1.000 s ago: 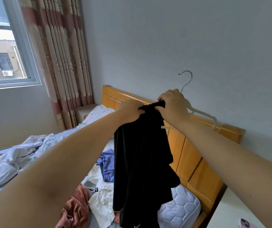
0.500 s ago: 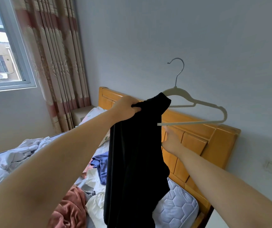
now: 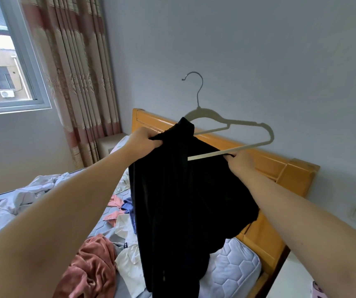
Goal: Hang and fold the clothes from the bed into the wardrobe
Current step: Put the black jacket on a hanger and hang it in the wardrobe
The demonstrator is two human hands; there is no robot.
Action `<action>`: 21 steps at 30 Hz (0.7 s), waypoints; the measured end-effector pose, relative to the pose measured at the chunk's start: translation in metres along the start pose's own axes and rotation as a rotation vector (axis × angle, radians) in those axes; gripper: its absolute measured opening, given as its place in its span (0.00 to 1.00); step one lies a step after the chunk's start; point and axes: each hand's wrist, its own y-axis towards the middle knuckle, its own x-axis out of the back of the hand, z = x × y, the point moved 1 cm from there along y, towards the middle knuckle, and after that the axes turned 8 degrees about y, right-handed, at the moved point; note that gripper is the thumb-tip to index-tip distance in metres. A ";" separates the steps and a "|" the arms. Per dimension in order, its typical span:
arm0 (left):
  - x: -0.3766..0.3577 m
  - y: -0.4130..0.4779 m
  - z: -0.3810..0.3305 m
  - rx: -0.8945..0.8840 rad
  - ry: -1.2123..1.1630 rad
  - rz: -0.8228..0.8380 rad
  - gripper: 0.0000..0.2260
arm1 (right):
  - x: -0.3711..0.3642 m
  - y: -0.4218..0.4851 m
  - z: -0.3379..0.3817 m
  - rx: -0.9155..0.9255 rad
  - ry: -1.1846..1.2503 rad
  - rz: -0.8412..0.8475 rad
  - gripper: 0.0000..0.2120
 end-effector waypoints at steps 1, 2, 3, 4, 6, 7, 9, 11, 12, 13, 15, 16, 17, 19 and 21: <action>-0.002 0.001 -0.001 0.002 -0.021 0.002 0.09 | 0.002 -0.004 0.004 0.024 -0.114 -0.017 0.15; -0.003 0.001 -0.004 -0.003 -0.040 0.005 0.11 | 0.002 -0.009 0.005 0.033 -0.197 -0.029 0.17; -0.004 0.002 -0.006 -0.009 -0.054 0.006 0.12 | 0.000 -0.016 0.006 0.020 -0.231 -0.031 0.18; -0.005 0.004 -0.009 -0.014 -0.063 0.005 0.12 | -0.005 -0.023 0.006 -0.002 -0.215 -0.024 0.18; -0.005 0.007 -0.014 -0.025 -0.069 -0.001 0.13 | -0.019 -0.040 0.007 -0.074 -0.011 0.079 0.15; -0.005 0.009 -0.016 -0.027 -0.071 -0.002 0.12 | -0.029 -0.047 0.010 -0.118 0.153 0.178 0.13; -0.006 0.012 -0.018 -0.023 -0.079 -0.005 0.12 | -0.044 -0.060 0.016 -0.214 0.504 0.357 0.07; -0.008 0.015 -0.018 -0.018 -0.085 -0.014 0.12 | -0.051 -0.067 0.021 -0.214 0.696 0.485 0.09; -0.008 0.015 -0.018 -0.016 -0.091 -0.019 0.11 | -0.054 -0.069 0.022 -0.153 0.700 0.541 0.09; -0.009 0.016 -0.017 -0.012 -0.099 -0.025 0.11 | -0.057 -0.070 0.021 -0.096 0.654 0.581 0.08; -0.009 0.016 -0.016 -0.001 -0.125 -0.033 0.11 | -0.061 -0.072 0.018 -0.032 0.484 0.608 0.13; -0.010 0.015 -0.016 0.006 -0.141 -0.034 0.11 | -0.064 -0.072 0.017 -0.019 0.408 0.596 0.18; -0.010 0.014 -0.017 0.009 -0.159 -0.033 0.12 | -0.068 -0.071 0.015 -0.016 0.356 0.577 0.20; -0.010 0.012 -0.019 0.011 -0.188 -0.033 0.12 | -0.073 -0.070 0.011 -0.054 0.324 0.563 0.18; -0.008 0.010 -0.019 0.017 -0.216 -0.032 0.12 | -0.073 -0.068 0.002 -0.097 0.240 0.603 0.10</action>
